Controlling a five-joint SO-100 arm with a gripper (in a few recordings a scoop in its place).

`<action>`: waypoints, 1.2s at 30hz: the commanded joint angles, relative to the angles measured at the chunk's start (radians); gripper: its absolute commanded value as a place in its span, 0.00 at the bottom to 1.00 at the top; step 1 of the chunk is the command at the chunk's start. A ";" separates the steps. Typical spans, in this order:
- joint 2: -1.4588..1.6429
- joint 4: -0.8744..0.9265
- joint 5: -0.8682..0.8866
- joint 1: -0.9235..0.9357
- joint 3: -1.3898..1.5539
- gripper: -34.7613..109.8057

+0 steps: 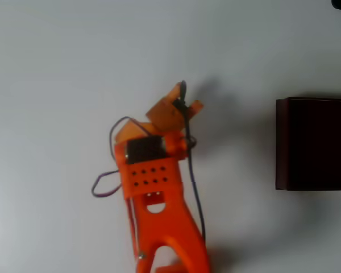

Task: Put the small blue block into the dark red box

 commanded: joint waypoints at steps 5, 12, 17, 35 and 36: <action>0.034 0.357 -0.607 0.267 -0.368 0.24; -0.092 0.437 -1.367 0.612 -0.713 0.24; -0.218 0.437 -1.680 0.787 -0.851 0.24; -0.201 0.405 -2.026 0.931 -0.742 0.35; -0.121 0.393 -2.037 0.928 -0.676 0.35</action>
